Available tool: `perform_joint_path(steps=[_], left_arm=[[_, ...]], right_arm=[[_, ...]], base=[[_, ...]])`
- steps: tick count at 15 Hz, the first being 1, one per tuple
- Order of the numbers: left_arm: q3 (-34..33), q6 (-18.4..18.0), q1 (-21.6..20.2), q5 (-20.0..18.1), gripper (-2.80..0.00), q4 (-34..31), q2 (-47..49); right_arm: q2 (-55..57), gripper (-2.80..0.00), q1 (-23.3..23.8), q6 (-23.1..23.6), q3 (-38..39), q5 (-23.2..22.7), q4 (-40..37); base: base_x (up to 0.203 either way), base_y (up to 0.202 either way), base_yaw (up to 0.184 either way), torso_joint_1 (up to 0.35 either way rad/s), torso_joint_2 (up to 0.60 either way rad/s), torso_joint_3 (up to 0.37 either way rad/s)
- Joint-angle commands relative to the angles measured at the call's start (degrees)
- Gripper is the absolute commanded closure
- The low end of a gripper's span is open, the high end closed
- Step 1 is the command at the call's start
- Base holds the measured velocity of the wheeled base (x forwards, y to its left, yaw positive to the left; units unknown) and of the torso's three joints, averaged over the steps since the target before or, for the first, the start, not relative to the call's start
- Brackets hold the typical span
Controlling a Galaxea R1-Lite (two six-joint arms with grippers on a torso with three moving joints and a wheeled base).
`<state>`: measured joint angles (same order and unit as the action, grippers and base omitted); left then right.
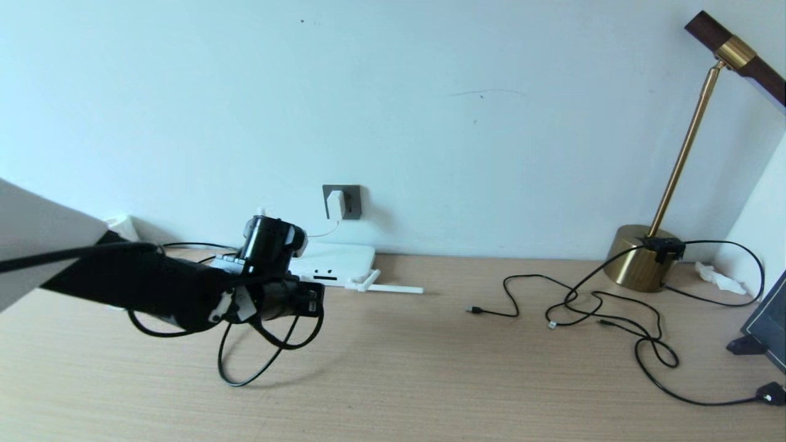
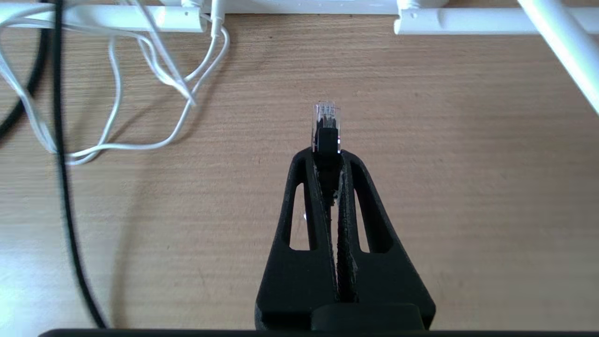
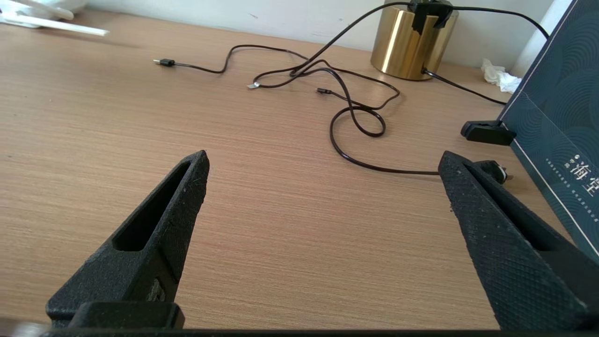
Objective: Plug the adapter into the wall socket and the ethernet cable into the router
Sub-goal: Align cable and router interface
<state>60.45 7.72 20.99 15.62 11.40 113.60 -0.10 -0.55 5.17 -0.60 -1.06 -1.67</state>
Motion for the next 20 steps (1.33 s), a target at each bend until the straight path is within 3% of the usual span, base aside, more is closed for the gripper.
perform_joint_path(steps=[1,20], left_arm=[[2.72,2.00,-0.25,0.21,0.00,-0.18,4.52],[7.76,1.02,-1.11,3.19,0.00,-0.18,8.65]], right_arm=[[0.10,-2.80,-0.06,-0.37,0.07,0.01,0.09],[0.10,-2.80,0.02,-0.51,0.07,0.01,0.18]], base=[[0.000,0.000,0.000,0.000,0.00,0.000],[0.000,0.000,0.000,0.000,0.00,0.000]])
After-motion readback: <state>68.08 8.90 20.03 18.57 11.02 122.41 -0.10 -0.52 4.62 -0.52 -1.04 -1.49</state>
